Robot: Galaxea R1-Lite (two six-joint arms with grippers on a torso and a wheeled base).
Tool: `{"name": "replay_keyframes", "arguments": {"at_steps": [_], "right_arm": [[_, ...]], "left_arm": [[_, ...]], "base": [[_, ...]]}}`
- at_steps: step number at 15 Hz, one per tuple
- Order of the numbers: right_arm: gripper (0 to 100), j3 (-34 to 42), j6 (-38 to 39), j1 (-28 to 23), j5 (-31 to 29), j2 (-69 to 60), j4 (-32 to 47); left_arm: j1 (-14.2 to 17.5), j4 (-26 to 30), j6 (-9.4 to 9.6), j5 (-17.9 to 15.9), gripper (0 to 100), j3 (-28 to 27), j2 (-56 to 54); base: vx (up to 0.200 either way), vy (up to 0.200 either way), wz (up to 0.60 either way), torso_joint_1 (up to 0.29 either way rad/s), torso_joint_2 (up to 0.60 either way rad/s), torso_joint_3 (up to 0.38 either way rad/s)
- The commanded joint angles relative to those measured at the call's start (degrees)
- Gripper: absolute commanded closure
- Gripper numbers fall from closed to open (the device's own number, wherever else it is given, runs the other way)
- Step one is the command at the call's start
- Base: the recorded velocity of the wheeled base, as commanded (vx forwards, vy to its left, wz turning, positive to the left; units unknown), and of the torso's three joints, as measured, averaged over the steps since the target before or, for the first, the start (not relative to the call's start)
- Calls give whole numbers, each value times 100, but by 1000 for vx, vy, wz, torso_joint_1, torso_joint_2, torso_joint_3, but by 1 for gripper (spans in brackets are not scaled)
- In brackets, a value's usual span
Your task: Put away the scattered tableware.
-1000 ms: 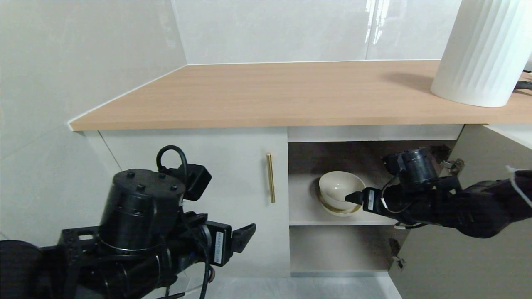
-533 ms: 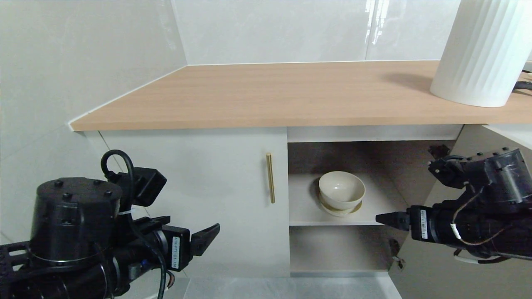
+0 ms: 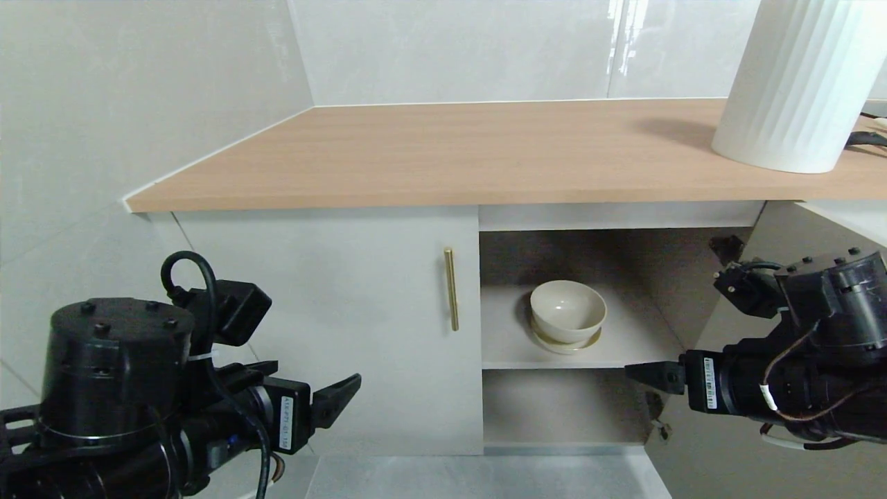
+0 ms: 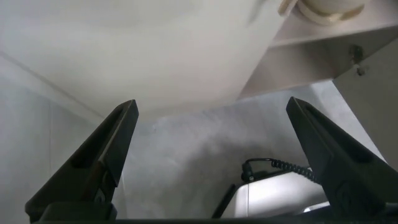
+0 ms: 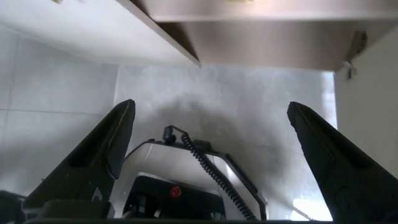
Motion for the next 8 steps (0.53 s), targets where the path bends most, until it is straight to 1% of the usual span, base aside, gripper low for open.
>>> {"name": "replay_keyframes", "arguments": {"at_steps": [1, 8], "right_arm": [[0, -1, 3, 31, -8, -18, -5], [0, 16, -6, 57, 1, -44, -5]], "left_arm": [[-1, -1, -15, 4, 0, 6, 65], [-1, -1, -6, -5, 0, 24, 83]], "base": [[-200, 0, 0, 2, 2, 7], [-200, 0, 0, 0, 4, 2]]}}
